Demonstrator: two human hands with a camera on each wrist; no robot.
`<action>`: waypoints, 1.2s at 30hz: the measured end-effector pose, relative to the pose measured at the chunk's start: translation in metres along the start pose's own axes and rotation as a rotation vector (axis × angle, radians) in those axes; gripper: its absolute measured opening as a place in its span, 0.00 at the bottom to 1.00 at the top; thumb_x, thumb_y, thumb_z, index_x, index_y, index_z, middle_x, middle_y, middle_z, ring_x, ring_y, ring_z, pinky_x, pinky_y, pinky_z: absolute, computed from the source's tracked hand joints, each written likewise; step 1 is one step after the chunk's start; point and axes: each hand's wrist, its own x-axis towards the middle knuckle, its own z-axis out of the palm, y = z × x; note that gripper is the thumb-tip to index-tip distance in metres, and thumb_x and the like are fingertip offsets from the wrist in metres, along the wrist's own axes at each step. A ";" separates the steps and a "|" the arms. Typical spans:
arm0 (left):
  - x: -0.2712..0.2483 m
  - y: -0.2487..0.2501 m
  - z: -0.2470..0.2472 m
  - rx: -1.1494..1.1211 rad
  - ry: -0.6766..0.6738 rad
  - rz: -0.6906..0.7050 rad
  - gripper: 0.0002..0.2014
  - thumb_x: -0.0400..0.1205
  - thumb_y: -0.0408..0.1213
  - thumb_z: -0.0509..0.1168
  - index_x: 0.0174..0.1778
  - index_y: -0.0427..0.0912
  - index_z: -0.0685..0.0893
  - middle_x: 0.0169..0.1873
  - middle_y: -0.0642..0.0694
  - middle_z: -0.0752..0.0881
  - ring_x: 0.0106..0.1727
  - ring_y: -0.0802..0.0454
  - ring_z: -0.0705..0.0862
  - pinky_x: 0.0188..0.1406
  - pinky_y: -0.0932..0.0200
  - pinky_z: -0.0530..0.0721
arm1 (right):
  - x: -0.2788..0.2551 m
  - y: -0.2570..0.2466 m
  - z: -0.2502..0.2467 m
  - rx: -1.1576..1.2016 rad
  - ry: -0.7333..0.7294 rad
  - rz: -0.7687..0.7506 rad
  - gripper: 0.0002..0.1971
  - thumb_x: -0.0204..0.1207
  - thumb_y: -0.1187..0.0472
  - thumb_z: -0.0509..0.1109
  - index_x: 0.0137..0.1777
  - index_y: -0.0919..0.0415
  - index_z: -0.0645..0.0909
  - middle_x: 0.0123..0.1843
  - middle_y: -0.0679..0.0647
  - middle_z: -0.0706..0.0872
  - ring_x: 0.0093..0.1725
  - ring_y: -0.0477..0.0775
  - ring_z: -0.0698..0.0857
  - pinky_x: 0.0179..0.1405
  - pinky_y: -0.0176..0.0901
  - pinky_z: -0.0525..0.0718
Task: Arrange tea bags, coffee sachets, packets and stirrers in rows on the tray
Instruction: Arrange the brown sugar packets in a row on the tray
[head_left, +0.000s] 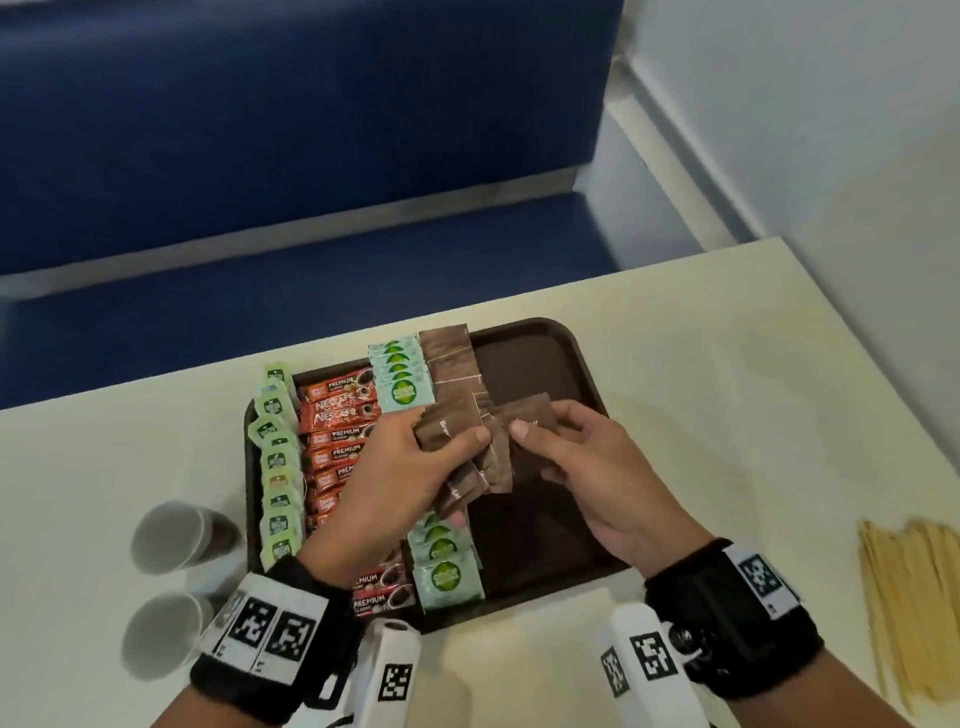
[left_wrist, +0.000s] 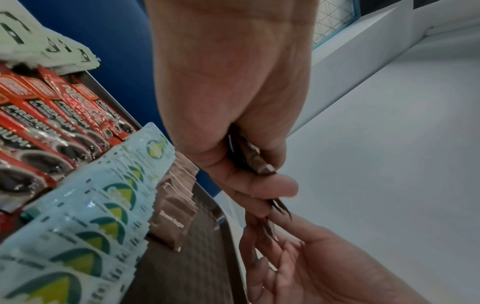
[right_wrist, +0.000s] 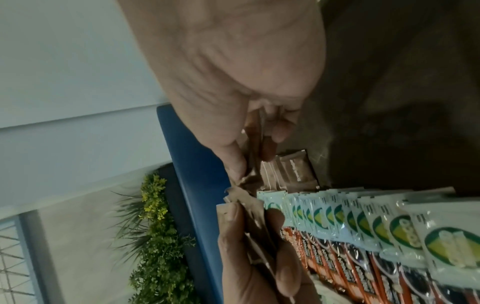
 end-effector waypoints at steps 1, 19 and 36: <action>0.001 -0.001 -0.002 0.005 0.024 0.001 0.07 0.88 0.36 0.74 0.60 0.40 0.92 0.45 0.40 0.96 0.34 0.45 0.94 0.20 0.58 0.87 | 0.003 -0.001 -0.001 -0.032 -0.038 0.011 0.14 0.82 0.54 0.80 0.66 0.52 0.88 0.57 0.47 0.97 0.61 0.48 0.93 0.61 0.50 0.83; 0.000 -0.015 -0.029 -0.048 0.314 -0.047 0.04 0.88 0.35 0.73 0.51 0.40 0.93 0.35 0.37 0.94 0.22 0.49 0.88 0.18 0.61 0.85 | 0.057 0.030 -0.007 -0.734 -0.025 -0.234 0.01 0.84 0.57 0.79 0.50 0.50 0.90 0.42 0.44 0.90 0.47 0.33 0.85 0.43 0.22 0.81; -0.005 -0.025 -0.038 -0.103 0.373 -0.082 0.03 0.88 0.36 0.75 0.53 0.43 0.94 0.37 0.38 0.96 0.21 0.45 0.88 0.18 0.60 0.86 | 0.066 0.045 0.014 -0.712 0.090 -0.312 0.10 0.80 0.59 0.83 0.47 0.51 0.83 0.39 0.47 0.88 0.37 0.44 0.86 0.37 0.30 0.84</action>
